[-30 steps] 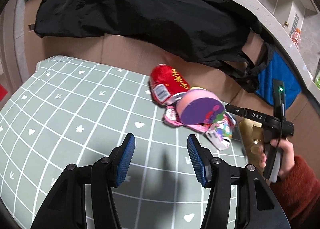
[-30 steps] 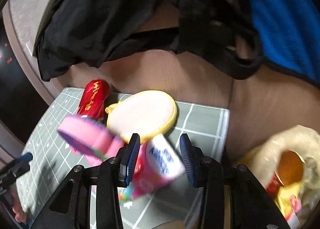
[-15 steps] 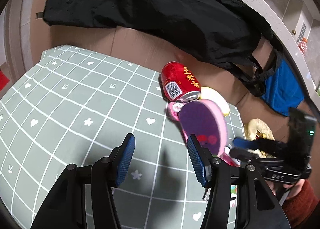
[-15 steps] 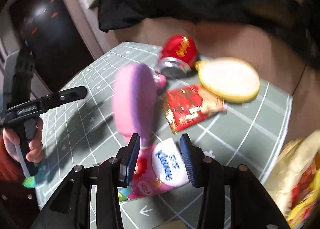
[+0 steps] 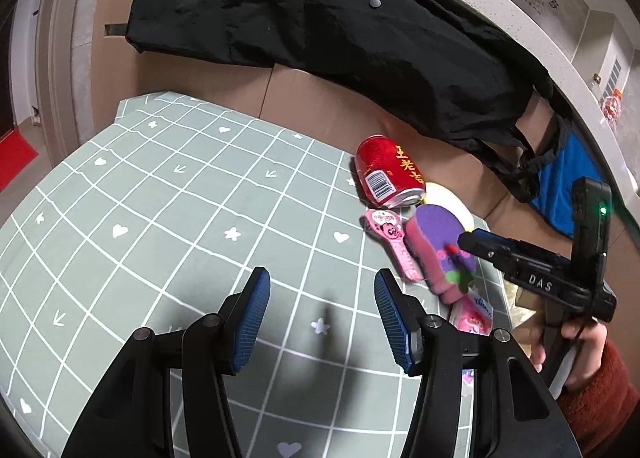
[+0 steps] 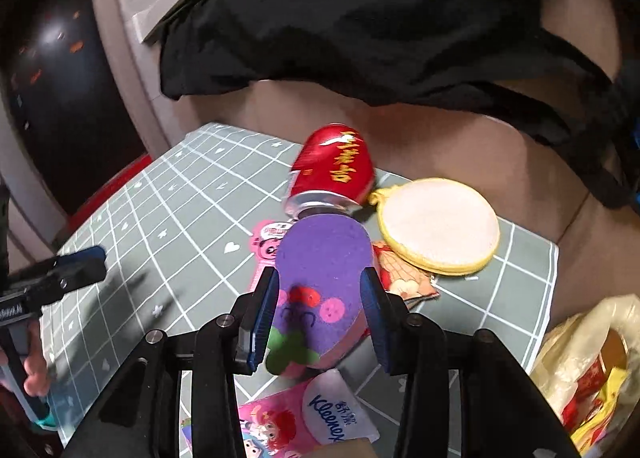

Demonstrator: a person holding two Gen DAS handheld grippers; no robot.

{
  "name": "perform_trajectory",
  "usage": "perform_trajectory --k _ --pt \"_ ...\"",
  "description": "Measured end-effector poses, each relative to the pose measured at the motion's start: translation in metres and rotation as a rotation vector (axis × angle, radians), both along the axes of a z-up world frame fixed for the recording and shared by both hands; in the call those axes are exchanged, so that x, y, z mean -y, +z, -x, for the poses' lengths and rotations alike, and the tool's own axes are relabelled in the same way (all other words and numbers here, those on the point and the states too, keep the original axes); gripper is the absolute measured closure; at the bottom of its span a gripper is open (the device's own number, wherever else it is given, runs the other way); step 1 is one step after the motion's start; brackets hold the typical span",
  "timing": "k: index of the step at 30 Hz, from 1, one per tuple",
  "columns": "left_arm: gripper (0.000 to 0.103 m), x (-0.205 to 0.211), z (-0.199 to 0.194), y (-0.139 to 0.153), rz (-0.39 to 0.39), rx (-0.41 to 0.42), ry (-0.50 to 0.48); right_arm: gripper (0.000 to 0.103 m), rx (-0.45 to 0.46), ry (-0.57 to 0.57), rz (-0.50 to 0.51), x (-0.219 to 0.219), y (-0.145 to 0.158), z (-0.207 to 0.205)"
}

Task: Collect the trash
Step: 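Grasp the purple-pink sponge on the table with the right tool, then grasp the pink candy stick packet with the left tool while the right holds the sponge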

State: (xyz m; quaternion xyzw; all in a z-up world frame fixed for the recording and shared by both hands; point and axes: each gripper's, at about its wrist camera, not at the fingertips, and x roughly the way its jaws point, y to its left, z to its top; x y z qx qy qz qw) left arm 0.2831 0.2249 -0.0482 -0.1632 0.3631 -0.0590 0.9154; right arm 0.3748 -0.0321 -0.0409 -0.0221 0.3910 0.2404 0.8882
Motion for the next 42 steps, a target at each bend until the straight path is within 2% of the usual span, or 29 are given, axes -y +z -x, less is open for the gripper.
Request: perform_trajectory --k 5,10,13,15,17,19,20,21,26,30,31,32,34,38,42 --pt "0.048 -0.005 -0.002 -0.004 0.05 -0.011 -0.002 0.062 -0.053 -0.037 -0.004 0.002 -0.013 -0.016" --pt "0.048 -0.007 -0.001 -0.006 0.043 -0.014 0.003 0.055 -0.17 -0.044 -0.125 0.005 -0.03 -0.039" --pt "0.048 -0.009 0.0 -0.007 0.031 -0.014 0.016 0.054 -0.189 -0.046 -0.136 0.0 -0.032 -0.042" --pt "0.048 -0.008 0.0 -0.007 0.022 -0.016 0.02 0.061 -0.181 -0.034 -0.127 -0.005 -0.029 -0.038" --pt "0.048 -0.006 0.002 -0.005 0.013 -0.014 0.022 0.074 -0.143 -0.005 -0.128 -0.008 -0.019 -0.028" --pt "0.048 -0.004 0.004 -0.003 0.004 -0.009 0.02 0.078 -0.114 0.014 -0.134 -0.009 -0.009 -0.021" --pt "0.048 -0.003 0.005 -0.002 0.001 -0.007 0.017 0.093 -0.101 0.022 -0.144 -0.008 -0.003 -0.016" --pt "0.048 -0.001 0.006 -0.001 -0.001 -0.005 0.013 0.101 -0.088 0.027 -0.154 -0.006 0.003 -0.011" --pt "0.048 0.012 0.008 0.006 -0.003 0.006 -0.006 0.101 -0.014 0.035 -0.144 0.004 0.031 0.009" --pt "0.048 0.024 0.004 0.006 0.022 -0.005 -0.026 0.098 -0.001 0.046 -0.125 0.014 0.034 0.018" --pt "0.048 0.025 0.003 0.006 0.028 -0.006 -0.024 0.091 -0.02 0.058 -0.127 0.015 0.031 0.017" --pt "0.048 0.026 0.003 0.006 0.03 -0.004 -0.02 0.077 -0.051 0.069 -0.124 0.013 0.027 0.016" --pt "0.048 0.025 0.003 0.007 0.026 0.001 -0.009 0.061 -0.099 0.104 -0.113 0.005 0.015 0.016" --pt "0.048 0.018 0.006 0.006 0.029 -0.002 -0.001 0.061 -0.097 0.101 -0.049 -0.018 -0.002 0.011" --pt "0.048 0.001 0.01 0.001 0.037 -0.008 0.012 0.061 -0.164 0.041 -0.094 -0.02 -0.019 -0.017"
